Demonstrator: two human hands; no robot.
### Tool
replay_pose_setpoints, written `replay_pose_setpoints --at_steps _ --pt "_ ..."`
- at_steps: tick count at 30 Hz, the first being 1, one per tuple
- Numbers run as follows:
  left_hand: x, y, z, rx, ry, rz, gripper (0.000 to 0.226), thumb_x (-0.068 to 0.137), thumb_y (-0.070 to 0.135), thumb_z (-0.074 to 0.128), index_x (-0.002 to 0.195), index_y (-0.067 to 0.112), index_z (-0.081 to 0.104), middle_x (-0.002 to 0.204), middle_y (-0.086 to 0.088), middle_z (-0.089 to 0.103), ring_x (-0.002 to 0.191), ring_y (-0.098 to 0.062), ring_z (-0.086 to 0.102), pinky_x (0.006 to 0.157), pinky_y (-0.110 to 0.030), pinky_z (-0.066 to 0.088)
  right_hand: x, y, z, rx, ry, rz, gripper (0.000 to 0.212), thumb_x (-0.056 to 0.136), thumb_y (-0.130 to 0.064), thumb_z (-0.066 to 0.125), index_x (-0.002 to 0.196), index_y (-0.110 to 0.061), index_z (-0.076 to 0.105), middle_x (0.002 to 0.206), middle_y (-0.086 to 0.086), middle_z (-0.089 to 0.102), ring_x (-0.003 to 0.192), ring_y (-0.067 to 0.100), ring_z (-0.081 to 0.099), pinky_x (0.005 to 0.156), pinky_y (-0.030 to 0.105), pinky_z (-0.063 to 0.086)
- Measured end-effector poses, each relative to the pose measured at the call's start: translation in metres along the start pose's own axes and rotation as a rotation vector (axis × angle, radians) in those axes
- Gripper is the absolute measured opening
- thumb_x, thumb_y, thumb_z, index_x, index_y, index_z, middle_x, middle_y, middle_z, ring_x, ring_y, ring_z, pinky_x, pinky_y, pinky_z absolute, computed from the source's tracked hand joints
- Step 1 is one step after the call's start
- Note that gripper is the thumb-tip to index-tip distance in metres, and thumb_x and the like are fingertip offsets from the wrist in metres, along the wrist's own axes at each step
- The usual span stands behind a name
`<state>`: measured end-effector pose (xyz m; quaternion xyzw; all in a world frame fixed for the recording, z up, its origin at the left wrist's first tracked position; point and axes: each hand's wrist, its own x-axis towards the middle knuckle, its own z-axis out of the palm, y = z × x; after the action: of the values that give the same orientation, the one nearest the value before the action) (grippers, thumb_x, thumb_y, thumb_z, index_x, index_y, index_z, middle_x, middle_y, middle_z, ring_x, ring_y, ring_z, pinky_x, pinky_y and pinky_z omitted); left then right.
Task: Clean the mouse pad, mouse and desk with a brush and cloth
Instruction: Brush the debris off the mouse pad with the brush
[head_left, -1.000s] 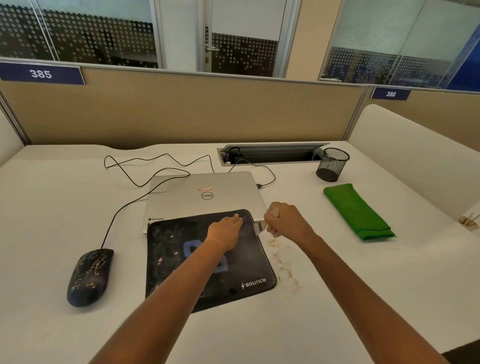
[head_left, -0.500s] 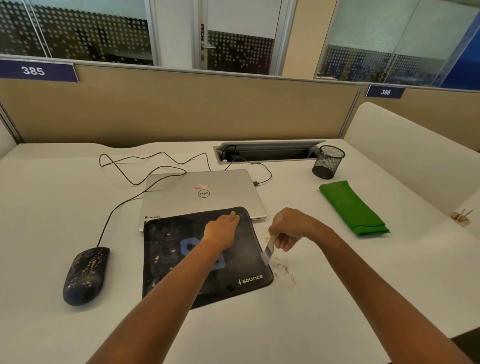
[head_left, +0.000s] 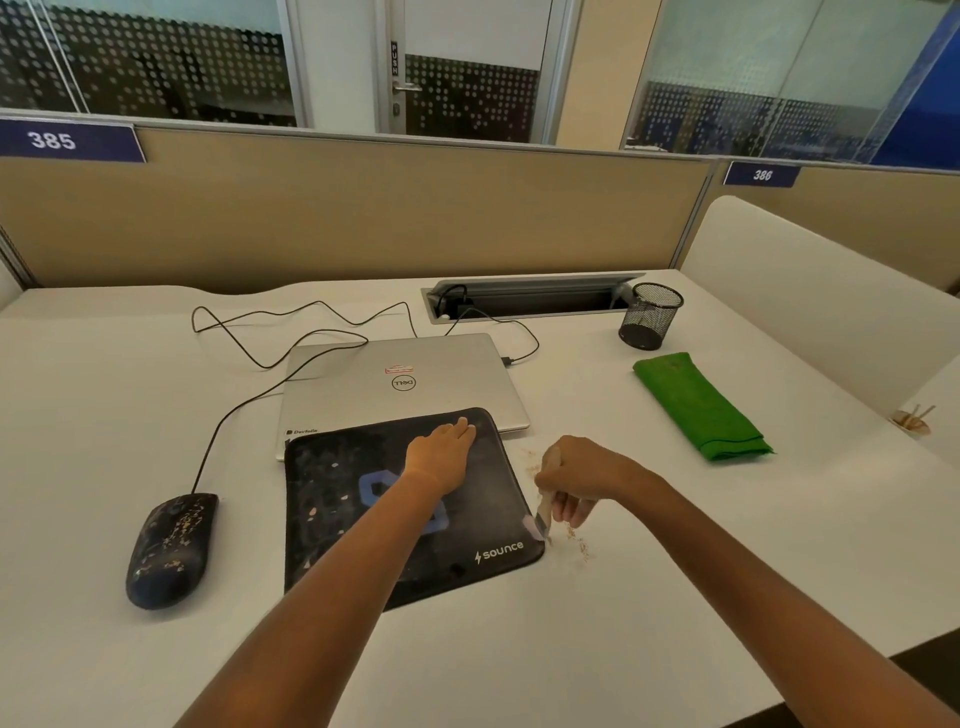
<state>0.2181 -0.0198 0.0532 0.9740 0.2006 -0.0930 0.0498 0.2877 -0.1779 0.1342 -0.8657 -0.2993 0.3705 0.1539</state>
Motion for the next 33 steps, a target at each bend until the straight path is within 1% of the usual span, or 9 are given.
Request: replay_pose_setpoints --at_steps 3,6,8,12,18,20,25,28,33 --pt "0.000 0.000 0.000 0.008 0.004 0.002 0.065 0.097 0.009 0.044 0.151 0.017 0.009 0.160 -0.001 0.003 0.146 -0.023 0.014 0.112 -0.040 0.032 -0.003 -0.002 -0.006 0.033 0.047 -0.022 0.024 0.090 -0.004 0.043 0.083 0.006 0.064 0.060 0.011 0.058 0.050 0.019 0.055 0.054 0.024 0.053" --pt "0.000 0.000 0.001 0.007 0.005 0.002 0.066 0.096 0.009 0.045 0.151 0.018 0.009 0.160 -0.001 0.003 0.146 -0.023 0.014 0.112 -0.039 0.032 0.003 -0.004 0.000 0.097 0.248 -0.124 0.032 0.090 -0.008 0.044 0.062 -0.004 0.058 0.062 0.012 0.061 0.048 0.017 0.054 0.050 0.020 0.051" --pt "0.000 0.000 0.001 0.009 0.006 0.003 0.066 0.096 0.009 0.046 0.151 0.017 0.009 0.160 -0.001 0.003 0.146 -0.023 0.014 0.112 -0.039 0.032 0.006 -0.003 0.009 0.095 0.307 -0.159 0.038 0.091 -0.010 0.043 0.054 -0.010 0.052 0.070 0.015 0.063 0.049 0.017 0.054 0.054 0.021 0.050" --pt "0.000 -0.001 0.000 0.014 0.005 0.006 0.065 0.097 0.011 0.044 0.151 0.017 0.009 0.160 -0.001 0.003 0.146 -0.022 0.014 0.112 -0.039 0.032 -0.002 0.003 0.018 0.067 0.209 -0.105 0.038 0.090 -0.008 0.043 0.054 -0.008 0.053 0.073 0.017 0.062 0.049 0.016 0.053 0.052 0.019 0.050" --pt "0.000 -0.001 0.000 0.022 -0.005 0.012 0.066 0.097 0.010 0.044 0.151 0.017 0.008 0.160 -0.001 0.002 0.146 -0.023 0.013 0.112 -0.040 0.031 -0.021 0.011 0.012 0.057 0.005 0.008 0.025 0.089 -0.003 0.040 0.075 0.003 0.060 0.061 0.012 0.057 0.051 0.020 0.054 0.054 0.025 0.053" --pt "0.000 -0.001 0.000 0.027 -0.010 0.013 0.066 0.097 0.010 0.043 0.151 0.016 0.006 0.160 -0.001 0.001 0.147 -0.022 0.012 0.113 -0.040 0.030 -0.023 0.014 0.008 0.091 0.033 0.002 0.024 0.089 -0.005 0.043 0.077 0.004 0.062 0.061 0.012 0.058 0.051 0.020 0.055 0.052 0.024 0.053" --pt "0.001 0.000 0.004 0.027 -0.019 0.007 0.068 0.097 0.010 0.043 0.151 0.015 0.002 0.160 -0.002 -0.003 0.148 -0.022 0.007 0.116 -0.040 0.025 -0.012 0.013 0.014 0.154 0.368 -0.181 0.038 0.092 -0.013 0.046 0.054 -0.013 0.051 0.066 0.013 0.062 0.048 0.017 0.055 0.050 0.017 0.049" --pt "0.000 -0.001 0.005 0.021 -0.020 0.006 0.068 0.097 0.009 0.042 0.151 0.016 0.002 0.160 -0.002 -0.004 0.148 -0.021 0.005 0.117 -0.039 0.024 -0.010 0.016 0.024 0.136 0.332 -0.180 0.035 0.090 -0.011 0.045 0.055 -0.013 0.048 0.067 0.012 0.062 0.050 0.018 0.054 0.053 0.021 0.049" --pt "0.002 -0.003 0.006 0.012 -0.041 0.012 0.065 0.099 0.008 0.039 0.151 0.015 0.000 0.160 -0.002 -0.006 0.148 -0.020 0.003 0.118 -0.040 0.022 -0.021 0.029 0.014 0.070 0.183 -0.114 0.036 0.089 -0.008 0.045 0.055 -0.011 0.053 0.056 0.004 0.058 0.047 0.015 0.054 0.045 0.015 0.048"
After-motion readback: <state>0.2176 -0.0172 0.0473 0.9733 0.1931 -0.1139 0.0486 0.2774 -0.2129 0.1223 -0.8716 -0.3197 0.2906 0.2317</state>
